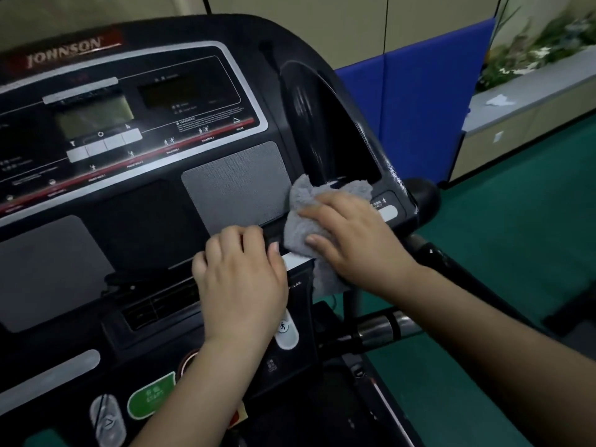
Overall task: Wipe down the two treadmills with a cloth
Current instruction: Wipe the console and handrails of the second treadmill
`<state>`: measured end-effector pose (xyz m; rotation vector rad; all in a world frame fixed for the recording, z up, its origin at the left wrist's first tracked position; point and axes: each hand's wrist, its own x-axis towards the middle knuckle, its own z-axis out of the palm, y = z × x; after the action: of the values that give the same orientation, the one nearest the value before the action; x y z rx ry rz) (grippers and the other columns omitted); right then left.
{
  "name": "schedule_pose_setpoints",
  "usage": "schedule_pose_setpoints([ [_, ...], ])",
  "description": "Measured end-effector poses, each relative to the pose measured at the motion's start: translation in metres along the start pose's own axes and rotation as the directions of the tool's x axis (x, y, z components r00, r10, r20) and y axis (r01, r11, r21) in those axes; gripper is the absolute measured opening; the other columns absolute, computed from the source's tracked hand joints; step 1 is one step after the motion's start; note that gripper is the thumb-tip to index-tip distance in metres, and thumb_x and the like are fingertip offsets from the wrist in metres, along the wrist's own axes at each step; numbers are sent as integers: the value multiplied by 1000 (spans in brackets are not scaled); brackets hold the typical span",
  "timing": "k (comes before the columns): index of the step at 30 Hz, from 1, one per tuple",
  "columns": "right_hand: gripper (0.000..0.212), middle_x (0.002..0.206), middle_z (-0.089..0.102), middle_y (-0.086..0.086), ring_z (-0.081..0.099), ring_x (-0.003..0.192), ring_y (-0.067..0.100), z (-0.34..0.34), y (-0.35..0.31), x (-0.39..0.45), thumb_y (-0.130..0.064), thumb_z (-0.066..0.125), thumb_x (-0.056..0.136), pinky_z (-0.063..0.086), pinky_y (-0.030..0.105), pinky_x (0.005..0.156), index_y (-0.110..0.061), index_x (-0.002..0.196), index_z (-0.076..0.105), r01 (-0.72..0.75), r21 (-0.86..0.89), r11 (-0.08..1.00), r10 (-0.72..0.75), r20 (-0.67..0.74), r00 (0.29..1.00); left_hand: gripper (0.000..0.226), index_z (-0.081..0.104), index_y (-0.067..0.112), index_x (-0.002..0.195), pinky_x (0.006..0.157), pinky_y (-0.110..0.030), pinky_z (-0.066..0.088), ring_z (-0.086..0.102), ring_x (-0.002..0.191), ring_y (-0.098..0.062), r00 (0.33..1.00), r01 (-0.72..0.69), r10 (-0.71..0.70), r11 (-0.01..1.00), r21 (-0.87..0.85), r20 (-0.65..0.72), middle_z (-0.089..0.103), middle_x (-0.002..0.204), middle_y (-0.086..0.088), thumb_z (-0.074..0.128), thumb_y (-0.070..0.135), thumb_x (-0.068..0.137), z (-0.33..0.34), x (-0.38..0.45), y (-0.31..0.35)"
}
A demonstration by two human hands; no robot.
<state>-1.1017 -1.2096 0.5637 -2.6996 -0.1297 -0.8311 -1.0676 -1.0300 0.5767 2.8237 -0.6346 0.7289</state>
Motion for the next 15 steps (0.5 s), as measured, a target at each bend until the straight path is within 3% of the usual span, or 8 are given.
schedule_pose_setpoints([
  [5,37,111,64,7,56,105,26,-24,50,16,-37,50,88,44,40,93,-11,111,66,-121,66,990,126,-64,990,29,58,13,103,86,-48,39,50,94,-30,999,22,-22,1000,-14,-29,56,99,-8,44,35,91,2,-2,2],
  [8,31,109,56,7,52,104,21,-37,58,55,-27,56,93,34,15,84,-6,115,61,-269,309,912,344,-221,913,29,58,14,102,88,-47,39,51,95,-29,999,39,-39,999,-21,-24,56,98,-6,44,35,90,0,-1,3],
  [11,40,121,43,8,41,109,12,-49,52,116,-27,44,99,27,1,87,-6,132,50,-227,426,876,390,-347,853,29,59,15,100,87,-45,39,51,93,-27,998,51,-52,998,-24,-25,56,97,-4,43,37,89,-1,1,4],
  [12,44,129,40,11,41,114,14,-47,50,137,-29,40,100,28,5,93,-8,138,44,-212,430,877,368,-319,873,29,59,15,100,86,-44,39,51,93,-26,998,53,-53,998,-22,-28,56,96,-3,43,37,89,-1,1,4],
  [15,53,152,27,17,26,140,30,-21,48,172,-34,34,99,25,40,115,-13,148,31,-205,201,958,244,-191,951,30,59,16,100,86,-42,38,51,94,-25,998,51,-52,998,-20,-36,55,97,-2,42,38,89,0,0,3],
])
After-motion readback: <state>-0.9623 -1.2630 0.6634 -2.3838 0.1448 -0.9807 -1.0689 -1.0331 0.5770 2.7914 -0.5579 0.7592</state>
